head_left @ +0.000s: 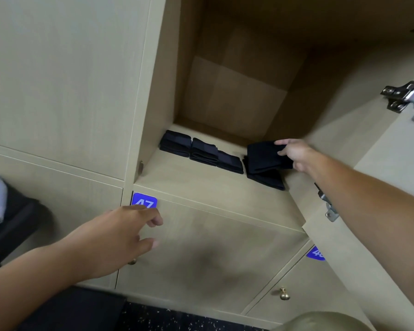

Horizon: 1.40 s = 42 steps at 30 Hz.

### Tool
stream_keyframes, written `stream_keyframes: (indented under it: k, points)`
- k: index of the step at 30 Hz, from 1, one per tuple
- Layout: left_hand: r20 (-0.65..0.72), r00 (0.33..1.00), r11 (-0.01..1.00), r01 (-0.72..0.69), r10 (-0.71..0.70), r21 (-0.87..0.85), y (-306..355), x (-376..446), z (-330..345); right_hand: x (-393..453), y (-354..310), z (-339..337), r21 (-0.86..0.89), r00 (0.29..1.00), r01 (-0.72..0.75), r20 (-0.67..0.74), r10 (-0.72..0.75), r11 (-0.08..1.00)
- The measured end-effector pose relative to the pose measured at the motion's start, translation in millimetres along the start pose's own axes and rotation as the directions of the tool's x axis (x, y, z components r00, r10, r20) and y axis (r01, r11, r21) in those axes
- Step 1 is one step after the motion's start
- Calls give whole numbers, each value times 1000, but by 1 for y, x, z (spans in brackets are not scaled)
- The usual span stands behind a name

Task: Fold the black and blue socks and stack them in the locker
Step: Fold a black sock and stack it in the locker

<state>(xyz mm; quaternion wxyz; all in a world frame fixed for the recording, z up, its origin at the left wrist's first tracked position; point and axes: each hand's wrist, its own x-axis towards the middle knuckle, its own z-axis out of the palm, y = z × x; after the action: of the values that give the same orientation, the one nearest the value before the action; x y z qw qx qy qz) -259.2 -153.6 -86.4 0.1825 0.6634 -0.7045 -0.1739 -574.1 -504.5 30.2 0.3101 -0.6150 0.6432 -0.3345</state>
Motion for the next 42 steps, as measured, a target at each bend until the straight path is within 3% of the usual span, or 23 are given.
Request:
stream_keyframes:
  k: [10, 17, 26, 35, 42]
  points:
    - [-7, 1000, 1000, 9, -9, 4, -12, 6, 4, 6, 17, 15, -356, 999, 4, -38, -19, 935]
    - [-4, 1000, 1000, 30, -30, -3, -17, 5, 3, 0, 9, 14, -564, 999, 12, 41, 14, 825]
    - [-24, 999, 1000, 24, -25, -10, -20, -1, -3, -19, 2, 17, -585, 997, -30, 41, 66, 811]
    - [-69, 996, 999, 51, -50, 13, -26, -11, -23, -94, -12, 59, -470, 953, 229, -72, -296, 853]
    - [-126, 984, 992, 129, -129, -10, -39, -26, -50, -205, -38, 116, -281, 888, 459, 172, -427, 843]
